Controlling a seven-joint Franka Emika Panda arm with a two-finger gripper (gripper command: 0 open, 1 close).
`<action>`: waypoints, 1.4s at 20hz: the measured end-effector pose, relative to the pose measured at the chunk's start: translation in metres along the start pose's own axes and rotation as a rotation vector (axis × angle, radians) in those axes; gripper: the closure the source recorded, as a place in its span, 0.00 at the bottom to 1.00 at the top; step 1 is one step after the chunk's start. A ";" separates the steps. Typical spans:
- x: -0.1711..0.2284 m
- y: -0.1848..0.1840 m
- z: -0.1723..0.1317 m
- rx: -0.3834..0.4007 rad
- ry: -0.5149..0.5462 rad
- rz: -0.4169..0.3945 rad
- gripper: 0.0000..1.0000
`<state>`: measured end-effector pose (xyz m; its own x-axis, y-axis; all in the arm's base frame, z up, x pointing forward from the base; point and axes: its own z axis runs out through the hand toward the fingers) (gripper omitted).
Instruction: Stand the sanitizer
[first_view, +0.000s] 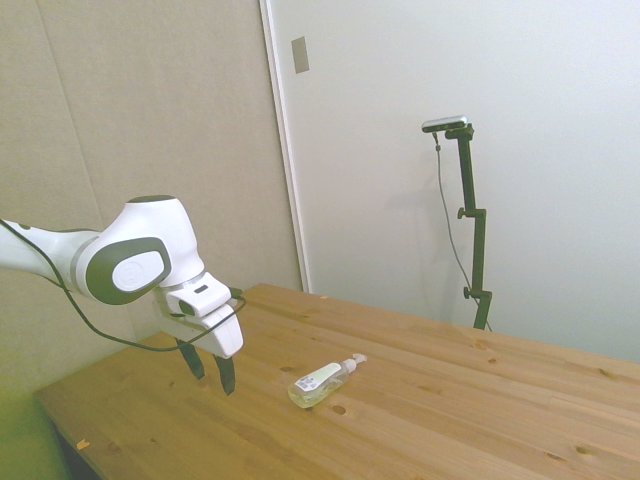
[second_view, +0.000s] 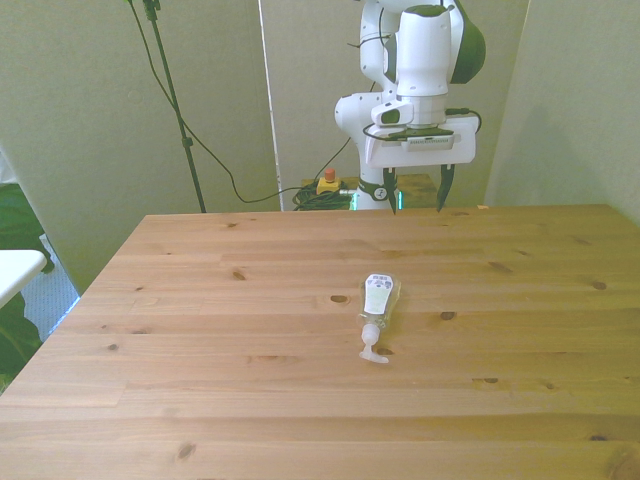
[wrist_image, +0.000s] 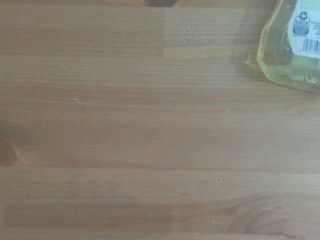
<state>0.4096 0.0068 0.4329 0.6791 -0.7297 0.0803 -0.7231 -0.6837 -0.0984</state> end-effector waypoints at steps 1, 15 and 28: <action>0.000 0.000 0.000 0.001 -0.002 0.000 0.00; 0.184 -0.033 0.002 0.104 0.105 0.249 0.00; 0.256 -0.102 0.091 0.056 0.087 0.258 0.00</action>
<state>0.6684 -0.1095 0.3728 0.4581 -0.8793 0.1304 -0.8610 -0.4754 -0.1810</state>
